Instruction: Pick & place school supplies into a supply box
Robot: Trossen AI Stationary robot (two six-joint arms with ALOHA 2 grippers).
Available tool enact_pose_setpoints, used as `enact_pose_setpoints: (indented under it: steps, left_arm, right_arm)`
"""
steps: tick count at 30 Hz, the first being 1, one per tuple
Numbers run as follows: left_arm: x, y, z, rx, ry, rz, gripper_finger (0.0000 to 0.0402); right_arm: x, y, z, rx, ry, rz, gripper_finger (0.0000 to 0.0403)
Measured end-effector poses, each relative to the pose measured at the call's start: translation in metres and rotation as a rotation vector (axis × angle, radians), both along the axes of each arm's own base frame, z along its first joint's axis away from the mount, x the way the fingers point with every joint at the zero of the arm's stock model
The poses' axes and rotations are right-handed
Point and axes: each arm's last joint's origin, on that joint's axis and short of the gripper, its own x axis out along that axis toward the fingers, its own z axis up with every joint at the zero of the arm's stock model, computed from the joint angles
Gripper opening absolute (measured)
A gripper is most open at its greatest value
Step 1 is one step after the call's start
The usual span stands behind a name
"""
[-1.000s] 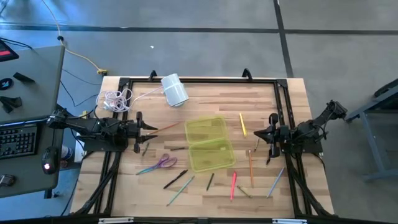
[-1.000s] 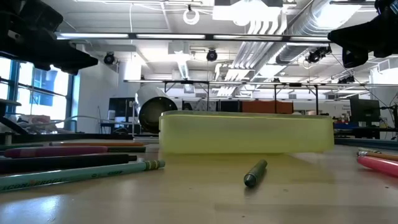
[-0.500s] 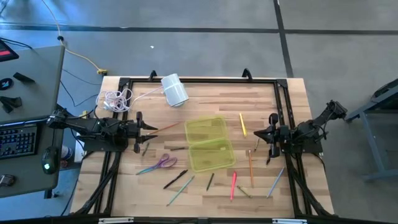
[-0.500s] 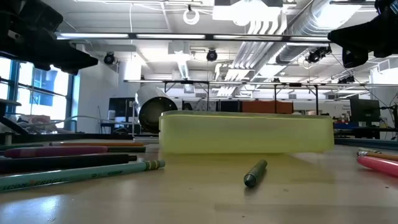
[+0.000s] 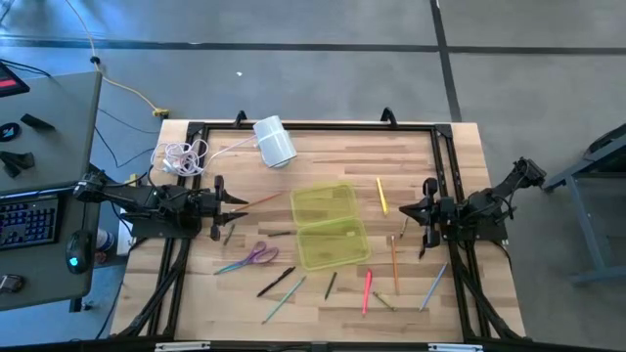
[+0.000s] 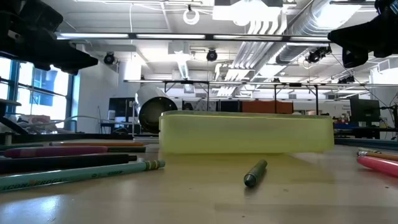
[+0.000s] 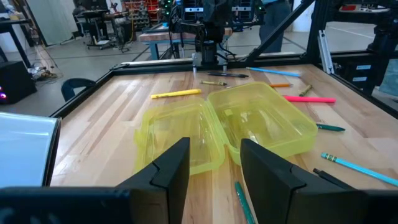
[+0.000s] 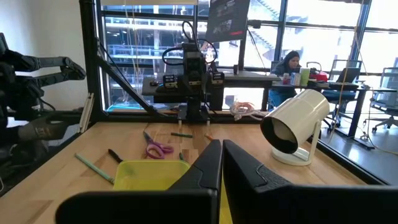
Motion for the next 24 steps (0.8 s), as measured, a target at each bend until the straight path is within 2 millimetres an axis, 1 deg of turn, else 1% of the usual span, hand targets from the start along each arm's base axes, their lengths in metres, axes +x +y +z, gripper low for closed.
enact_pose_setpoints:
  steps: [21, 24]
  left_arm:
    - [0.0, 0.0, 0.0, 0.0, -0.001, 0.0, 0.0177]
    - [0.0003, -0.0001, 0.0016, -0.005, -0.022, 0.0, 0.0177]
  right_arm:
    - [0.0, 0.0, 0.0, 0.0, 0.0, 0.0, 0.0]
    - [0.0, 0.0, 0.0, 0.0, 0.0, 0.0, 0.0]
